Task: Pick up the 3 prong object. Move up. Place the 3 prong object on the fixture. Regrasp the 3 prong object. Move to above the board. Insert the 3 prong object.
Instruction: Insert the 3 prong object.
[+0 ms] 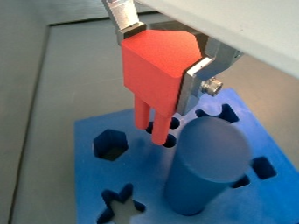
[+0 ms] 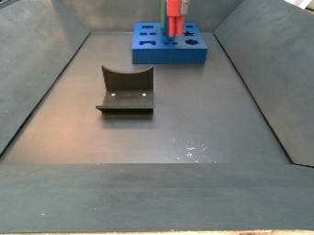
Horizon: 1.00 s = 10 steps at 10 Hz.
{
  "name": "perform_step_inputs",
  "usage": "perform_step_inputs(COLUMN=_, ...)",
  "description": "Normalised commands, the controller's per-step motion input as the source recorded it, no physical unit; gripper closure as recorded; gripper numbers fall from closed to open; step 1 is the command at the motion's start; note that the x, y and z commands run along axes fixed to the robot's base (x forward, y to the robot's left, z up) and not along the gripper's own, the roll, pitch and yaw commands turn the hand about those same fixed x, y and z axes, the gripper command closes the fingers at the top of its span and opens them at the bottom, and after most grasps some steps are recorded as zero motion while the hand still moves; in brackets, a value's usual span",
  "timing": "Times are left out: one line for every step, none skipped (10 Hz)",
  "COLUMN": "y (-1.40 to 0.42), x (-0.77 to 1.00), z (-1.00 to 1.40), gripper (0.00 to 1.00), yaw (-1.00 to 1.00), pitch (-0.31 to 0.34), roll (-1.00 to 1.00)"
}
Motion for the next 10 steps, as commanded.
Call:
perform_step_inputs(y=0.19, x=0.09, z=-0.10, gripper=1.00, yaw=-0.64, pitch=-0.179, roll=-0.12)
perform_step_inputs(y=0.12, x=0.05, z=-0.05, gripper=1.00, yaw=-0.28, pitch=-0.091, roll=-0.10)
perform_step_inputs(y=0.08, x=0.14, z=-0.04, gripper=1.00, yaw=-0.09, pitch=-0.046, roll=-0.08)
perform_step_inputs(y=0.04, x=0.20, z=-0.18, gripper=1.00, yaw=0.00, pitch=-0.049, roll=-0.05)
perform_step_inputs(y=0.00, x=0.20, z=-0.25, gripper=1.00, yaw=0.00, pitch=-0.057, roll=-0.05)
perform_step_inputs(y=0.00, x=0.14, z=-0.29, gripper=1.00, yaw=0.07, pitch=-0.064, roll=-0.06)
perform_step_inputs(y=0.00, x=0.00, z=-0.25, gripper=1.00, yaw=0.19, pitch=-0.049, roll=-0.02)
perform_step_inputs(y=0.00, x=0.00, z=-0.23, gripper=1.00, yaw=0.26, pitch=-0.037, roll=0.00)
perform_step_inputs(y=0.00, x=-0.05, z=-0.01, gripper=1.00, yaw=0.03, pitch=-0.031, roll=-0.02)
perform_step_inputs(y=0.00, x=0.00, z=-0.02, gripper=1.00, yaw=0.00, pitch=0.000, roll=0.00)
